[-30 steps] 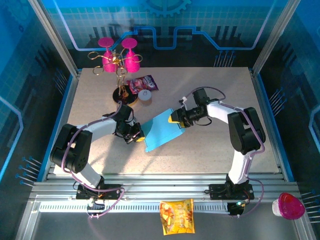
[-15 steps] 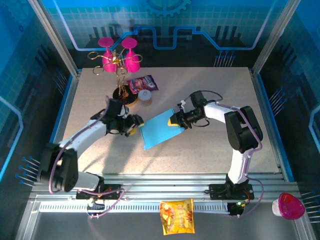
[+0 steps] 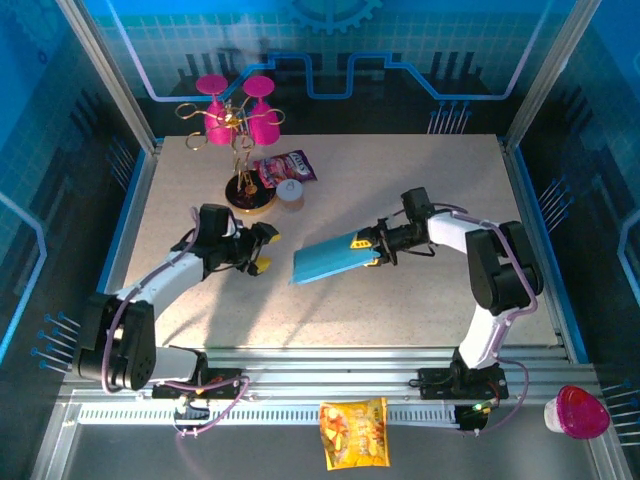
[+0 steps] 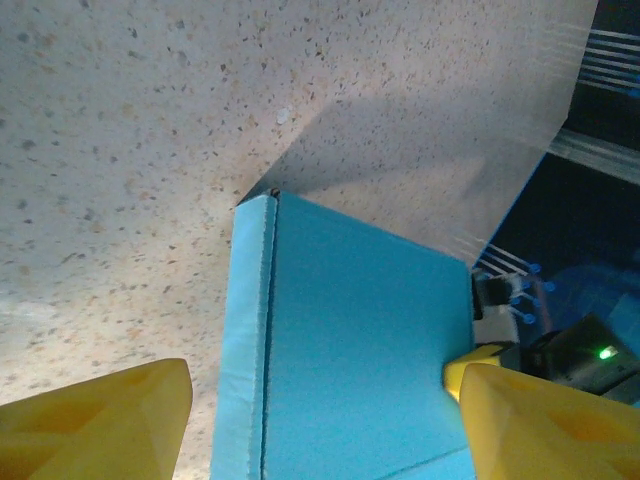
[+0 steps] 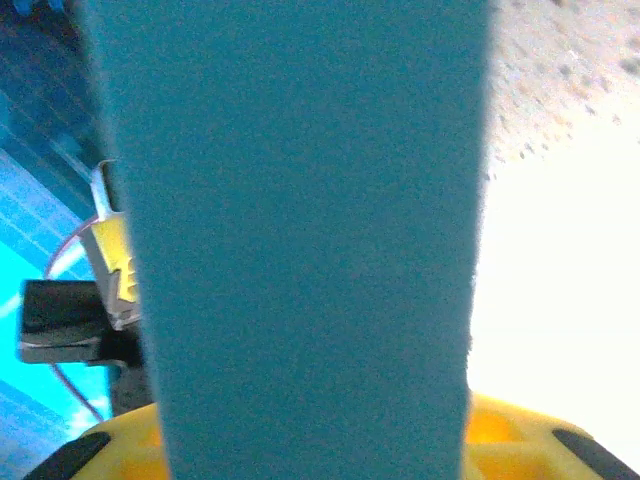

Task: Fold the paper box

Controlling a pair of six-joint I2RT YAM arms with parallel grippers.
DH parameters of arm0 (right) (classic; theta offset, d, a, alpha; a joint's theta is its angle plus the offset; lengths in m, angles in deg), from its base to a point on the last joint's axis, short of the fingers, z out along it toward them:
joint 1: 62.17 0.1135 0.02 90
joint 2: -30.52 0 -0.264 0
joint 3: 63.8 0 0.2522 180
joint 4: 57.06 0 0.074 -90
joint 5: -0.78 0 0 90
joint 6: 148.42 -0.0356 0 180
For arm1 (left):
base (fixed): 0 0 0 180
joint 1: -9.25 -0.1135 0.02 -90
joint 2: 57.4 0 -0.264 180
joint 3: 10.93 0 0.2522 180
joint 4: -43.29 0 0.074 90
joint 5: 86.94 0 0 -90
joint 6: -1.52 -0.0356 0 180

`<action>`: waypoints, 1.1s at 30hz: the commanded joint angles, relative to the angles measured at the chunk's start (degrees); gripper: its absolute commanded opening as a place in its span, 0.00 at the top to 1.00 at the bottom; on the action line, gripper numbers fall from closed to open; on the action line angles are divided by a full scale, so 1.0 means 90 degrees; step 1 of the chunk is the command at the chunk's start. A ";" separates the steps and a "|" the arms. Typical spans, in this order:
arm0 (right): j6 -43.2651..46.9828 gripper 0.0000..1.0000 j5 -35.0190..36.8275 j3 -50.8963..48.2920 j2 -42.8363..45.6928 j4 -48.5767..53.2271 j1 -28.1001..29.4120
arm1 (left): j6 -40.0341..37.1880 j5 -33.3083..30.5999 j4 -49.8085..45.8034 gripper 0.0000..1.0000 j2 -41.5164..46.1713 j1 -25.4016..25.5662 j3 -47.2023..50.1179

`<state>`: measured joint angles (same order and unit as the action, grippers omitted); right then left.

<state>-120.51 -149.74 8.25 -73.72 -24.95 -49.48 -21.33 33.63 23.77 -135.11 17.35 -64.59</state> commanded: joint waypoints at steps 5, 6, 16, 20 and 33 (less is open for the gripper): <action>-0.2193 0.60 -0.0497 -0.0765 0.0317 -0.0796 -0.0271 | 0.1244 0.0139 0.0675 0.28 -0.0414 0.0411 0.0049; -0.2487 0.60 -0.0464 -0.0839 0.0395 -0.1022 -0.0281 | 0.1343 0.0082 0.0690 0.28 -0.0462 0.0523 0.0061; -0.4975 0.63 -0.0054 -0.2095 0.0489 -0.3665 -0.0265 | 0.2612 -0.0380 0.1509 0.26 -0.0693 0.1158 0.0415; -0.5175 0.63 0.0044 -0.2231 0.0455 -0.3917 -0.0256 | 0.3614 -0.0439 0.1891 0.26 -0.0758 0.1231 0.0694; -0.5741 0.65 0.0424 -0.2243 0.0421 -0.4298 -0.0153 | 0.6198 -0.0938 0.3217 0.29 -0.1110 0.1688 0.0951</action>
<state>-170.49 -147.53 -11.86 -69.33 -63.85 -51.34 26.04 26.76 46.68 -142.65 31.29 -55.94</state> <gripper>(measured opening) 0.349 0.717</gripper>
